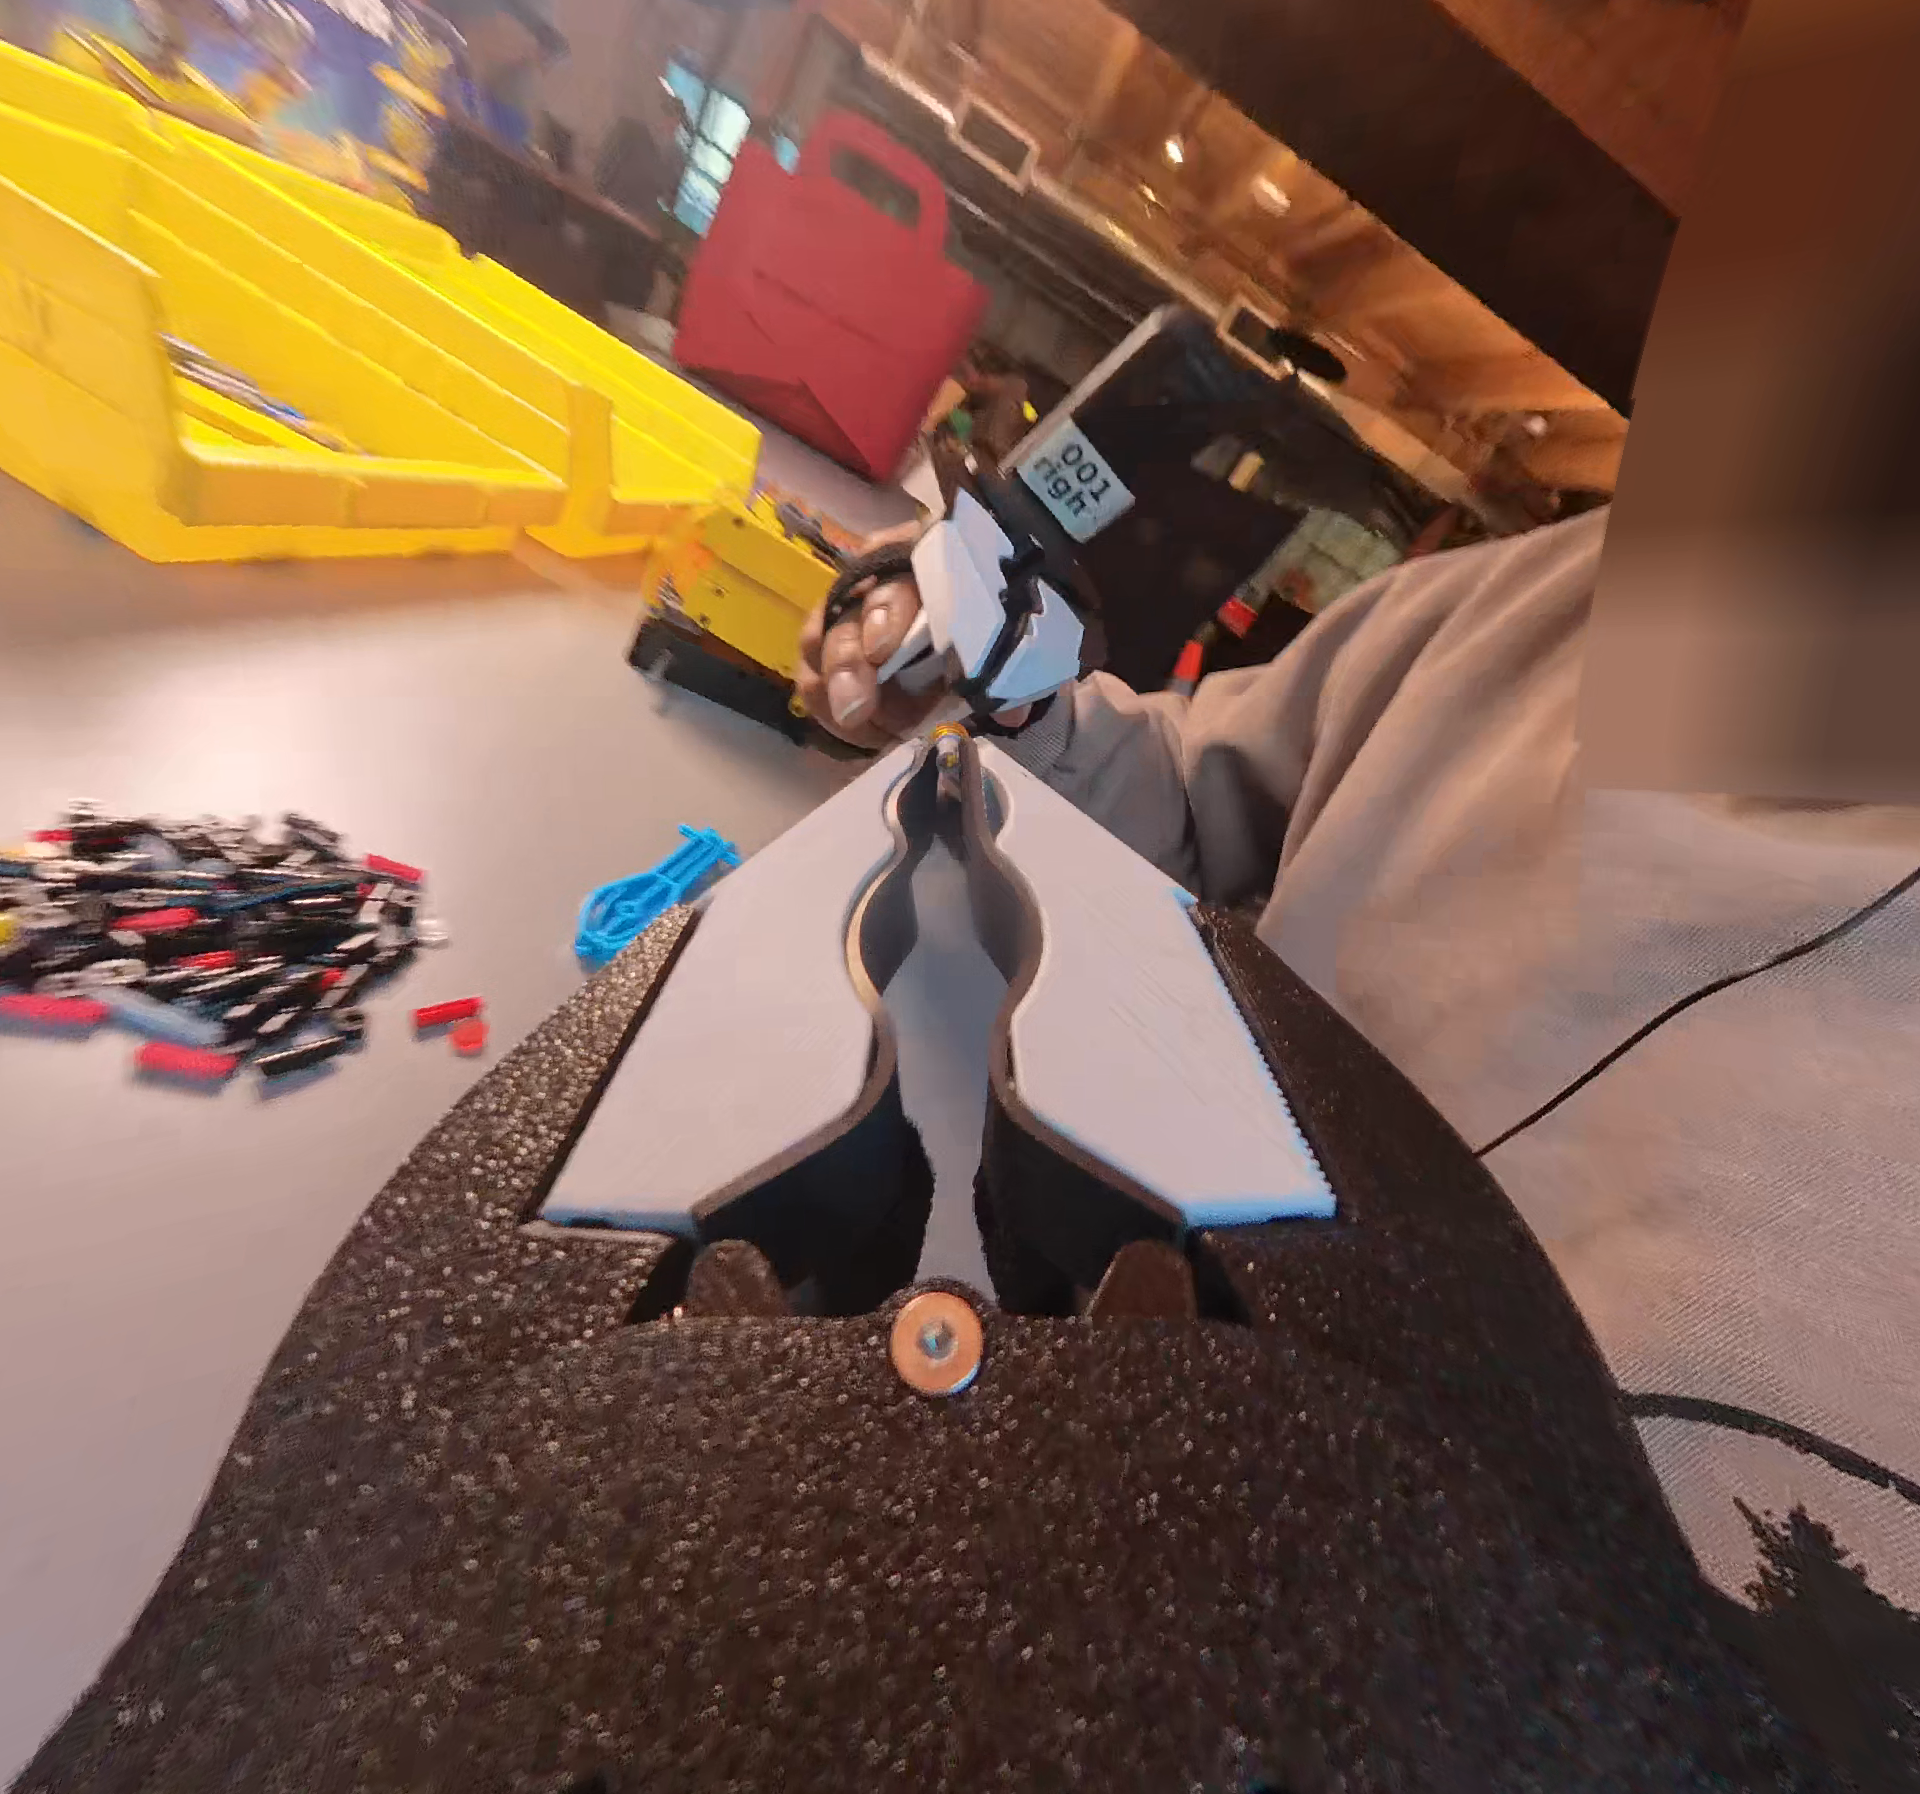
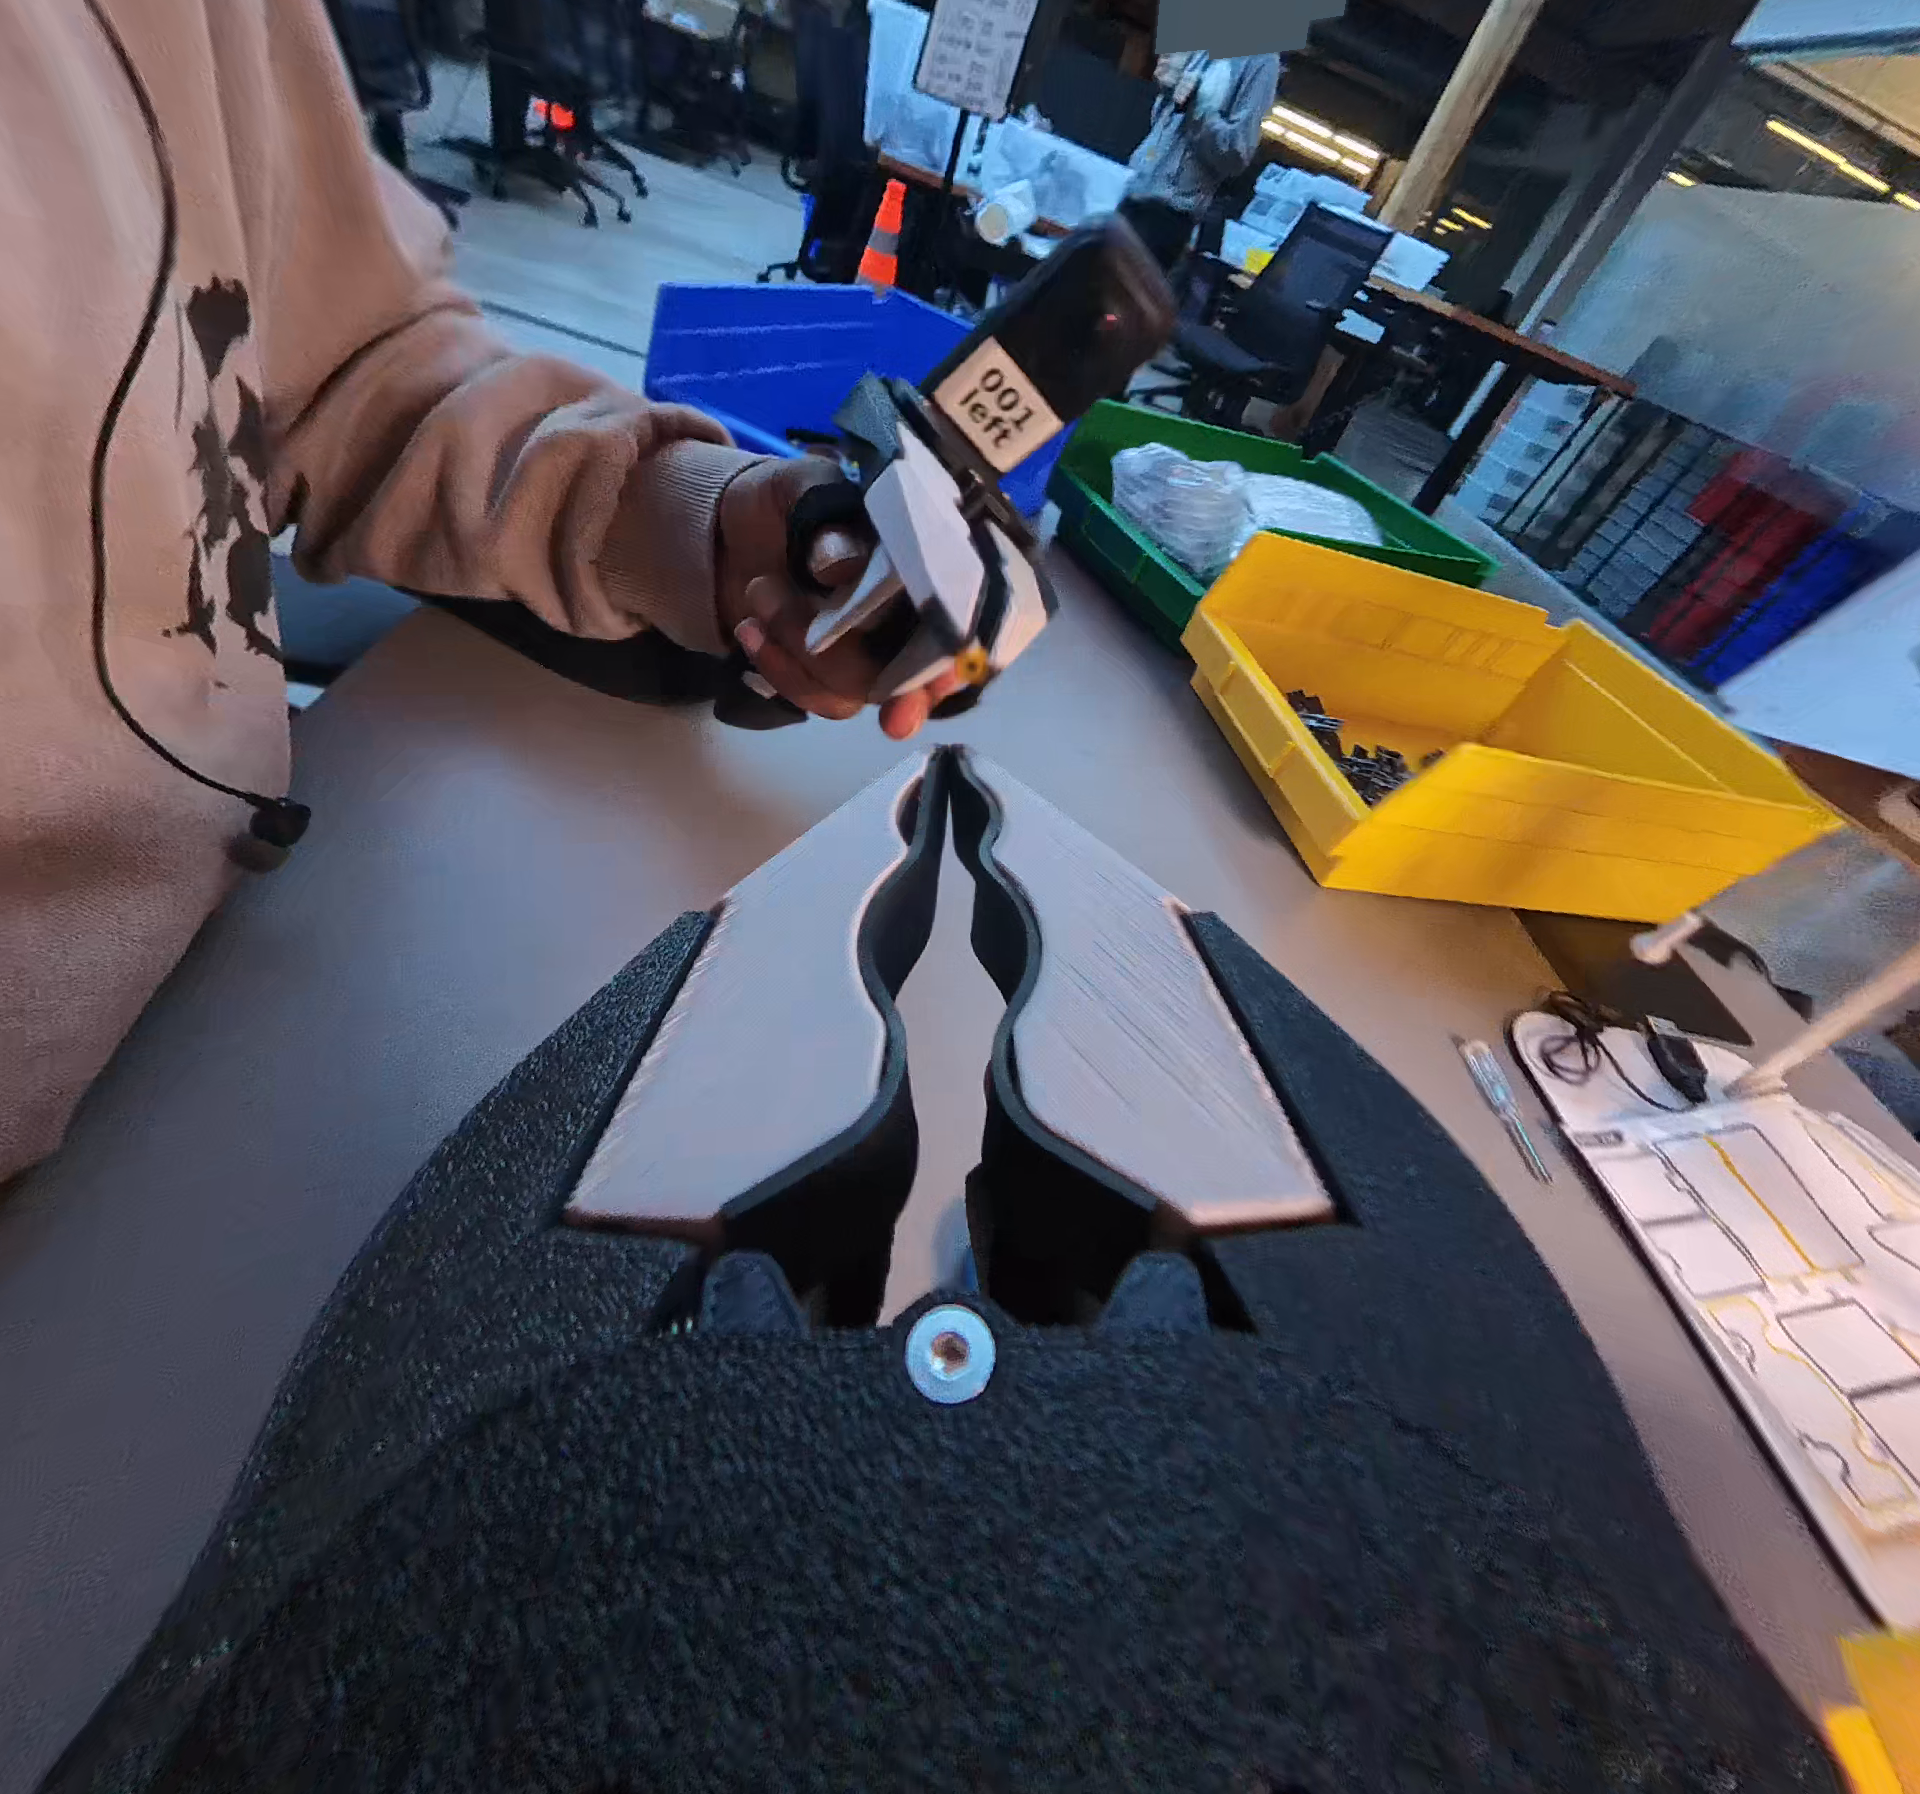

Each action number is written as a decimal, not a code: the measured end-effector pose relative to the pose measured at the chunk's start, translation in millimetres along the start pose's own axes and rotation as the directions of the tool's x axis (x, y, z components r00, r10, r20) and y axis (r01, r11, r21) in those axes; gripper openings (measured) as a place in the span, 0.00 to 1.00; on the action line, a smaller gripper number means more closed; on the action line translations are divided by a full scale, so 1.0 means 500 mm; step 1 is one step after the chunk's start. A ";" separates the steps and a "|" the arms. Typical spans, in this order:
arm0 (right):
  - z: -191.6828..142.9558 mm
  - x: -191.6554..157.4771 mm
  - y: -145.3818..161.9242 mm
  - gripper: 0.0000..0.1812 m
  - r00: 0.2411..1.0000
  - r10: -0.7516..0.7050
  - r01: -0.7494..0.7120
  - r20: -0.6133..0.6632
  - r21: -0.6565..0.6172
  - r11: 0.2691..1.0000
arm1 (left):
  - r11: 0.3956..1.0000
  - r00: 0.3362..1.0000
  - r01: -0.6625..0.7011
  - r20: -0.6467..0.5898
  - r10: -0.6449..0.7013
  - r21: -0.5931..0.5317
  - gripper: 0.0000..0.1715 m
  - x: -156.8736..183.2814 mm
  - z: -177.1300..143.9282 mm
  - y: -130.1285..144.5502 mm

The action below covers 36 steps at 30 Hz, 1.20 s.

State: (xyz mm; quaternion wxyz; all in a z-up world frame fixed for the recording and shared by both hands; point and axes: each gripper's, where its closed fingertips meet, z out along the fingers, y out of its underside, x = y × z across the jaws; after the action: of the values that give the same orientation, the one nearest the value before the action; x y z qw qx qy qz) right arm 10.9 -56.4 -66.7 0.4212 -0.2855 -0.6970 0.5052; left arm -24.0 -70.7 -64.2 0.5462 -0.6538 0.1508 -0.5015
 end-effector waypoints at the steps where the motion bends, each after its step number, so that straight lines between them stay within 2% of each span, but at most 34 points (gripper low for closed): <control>1: -0.015 0.013 0.003 0.00 1.000 0.005 -0.005 -0.017 -0.010 1.000 | 1.000 0.999 -0.030 0.032 0.030 -0.007 0.01 -0.009 -0.017 -0.005; 3: -0.010 0.017 0.030 0.00 0.998 -0.062 0.058 -0.033 -0.100 0.993 | 0.996 0.995 -0.074 0.057 0.077 -0.051 0.02 -0.014 -0.012 0.008; 6: 0.022 0.011 0.036 0.01 0.996 -0.081 0.076 -0.049 -0.088 0.993 | 0.999 1.000 -0.020 0.019 0.021 -0.050 0.02 -0.010 0.009 0.018; 7: 0.030 0.010 0.036 0.09 0.995 -0.089 0.084 -0.052 -0.090 0.992 | 0.998 1.000 -0.012 0.012 0.012 -0.057 0.02 -0.007 0.013 0.022; 9: 0.042 0.007 0.034 0.12 0.992 -0.108 0.102 -0.058 -0.102 0.990 | 0.998 1.000 0.021 0.003 -0.021 -0.065 0.02 -0.008 0.020 0.034; 16: 0.061 -0.009 0.029 0.04 0.968 -0.240 0.229 -0.076 -0.131 0.965 | 0.991 0.992 0.111 -0.055 -0.115 -0.069 0.02 0.004 0.036 0.046; 21: 0.058 -0.006 0.035 0.03 0.951 -0.295 0.277 -0.096 -0.164 0.947 | 0.987 0.988 0.147 -0.044 -0.151 -0.071 0.01 -0.003 0.037 0.049; 36: 0.044 -0.022 0.045 0.02 0.967 -0.257 0.253 0.001 -0.182 0.950 | 0.982 0.993 0.105 -0.039 -0.112 -0.155 0.01 0.003 0.048 0.066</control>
State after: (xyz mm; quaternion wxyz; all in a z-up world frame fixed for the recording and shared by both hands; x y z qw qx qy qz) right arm -3.5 -68.3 -94.2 0.4629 -0.2357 -0.7661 0.3784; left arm 8.2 -70.1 -89.8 0.4624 -0.6888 0.1660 -0.5331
